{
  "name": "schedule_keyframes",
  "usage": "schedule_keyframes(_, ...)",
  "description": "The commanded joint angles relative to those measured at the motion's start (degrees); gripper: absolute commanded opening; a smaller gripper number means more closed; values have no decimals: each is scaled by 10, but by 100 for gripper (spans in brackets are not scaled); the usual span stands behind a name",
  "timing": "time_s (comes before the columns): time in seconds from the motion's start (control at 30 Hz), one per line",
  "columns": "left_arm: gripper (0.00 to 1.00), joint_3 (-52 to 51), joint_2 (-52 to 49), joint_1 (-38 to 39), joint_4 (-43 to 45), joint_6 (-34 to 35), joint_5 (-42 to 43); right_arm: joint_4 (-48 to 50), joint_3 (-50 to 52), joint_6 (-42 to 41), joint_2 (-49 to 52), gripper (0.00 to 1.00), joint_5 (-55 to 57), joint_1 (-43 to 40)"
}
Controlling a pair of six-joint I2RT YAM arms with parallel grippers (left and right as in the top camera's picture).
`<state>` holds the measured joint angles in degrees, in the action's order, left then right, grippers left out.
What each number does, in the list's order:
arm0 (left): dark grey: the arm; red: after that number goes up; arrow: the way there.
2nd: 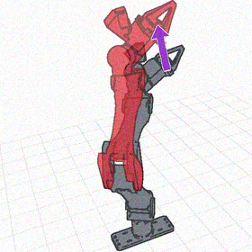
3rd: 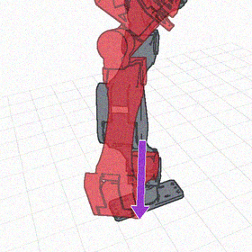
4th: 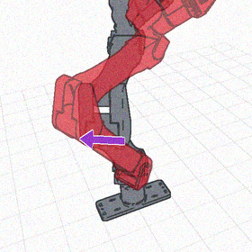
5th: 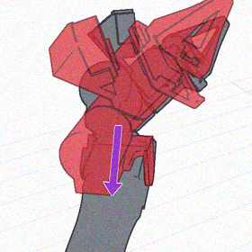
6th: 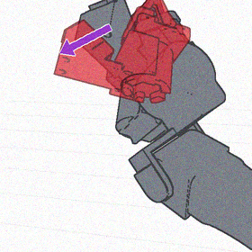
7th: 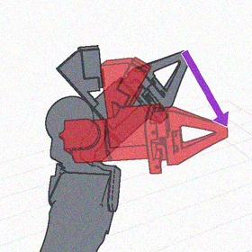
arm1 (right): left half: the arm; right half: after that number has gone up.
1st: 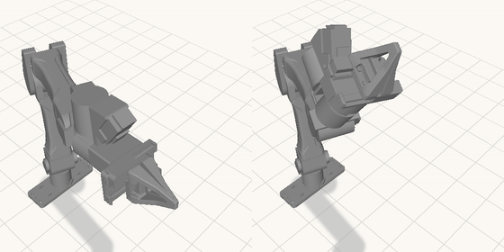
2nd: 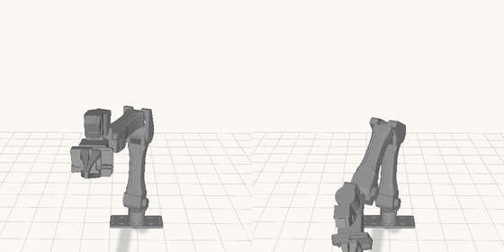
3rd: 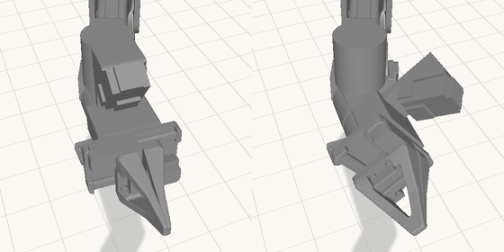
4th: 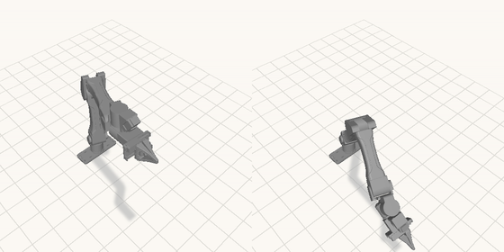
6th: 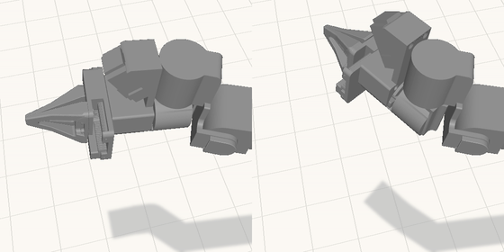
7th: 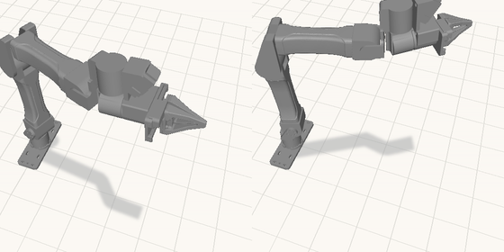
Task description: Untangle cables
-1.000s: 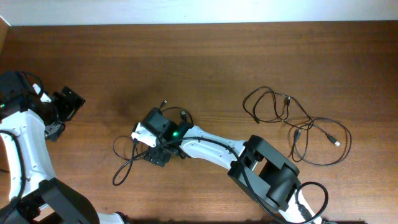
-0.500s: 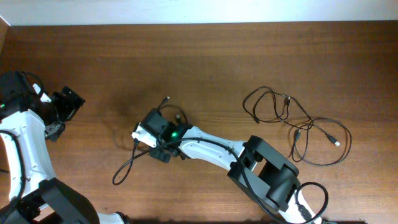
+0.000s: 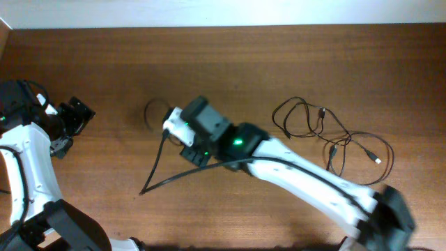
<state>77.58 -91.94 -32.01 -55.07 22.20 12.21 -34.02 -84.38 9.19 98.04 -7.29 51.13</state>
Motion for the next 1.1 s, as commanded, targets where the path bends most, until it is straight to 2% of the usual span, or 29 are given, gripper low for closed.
schedule_keyframes(0.0, 99, 10, 1, -4, 0, 7, 4, -21, -3, -5, -73, 4, 5, -48)
schedule_keyframes(0.1, 99, 10, 1, -4, 0, 7, 4, -101, -3, -14, -105, 4, 5, -117)
schedule_keyframes(0.23, 99, 10, 1, -4, 0, 7, 4, -243, -3, -14, -89, 4, 5, -220)
schedule_keyframes(0.4, 99, 10, 1, -4, 0, 7, 4, -337, -2, -27, -57, 4, 5, -371)
schedule_keyframes(0.6, 99, 10, 1, -4, 0, 7, 4, -337, 11, -53, 4, 4, 5, -505)
schedule_keyframes(0.73, 99, 10, 1, -4, 0, 7, 4, -317, 36, -52, 51, 4, 7, -540)
schedule_keyframes(0.93, 99, 10, 1, -4, 0, 7, 4, -254, 42, -52, 85, 4, 126, -577)
schedule_keyframes(1.03, 99, 10, 1, -4, 0, 7, 4, -201, 42, -52, 85, 4, 138, -618)
schedule_keyframes(1.07, 99, 10, 1, -4, 0, 7, 4, -192, 42, -52, 85, 21, 138, -629)
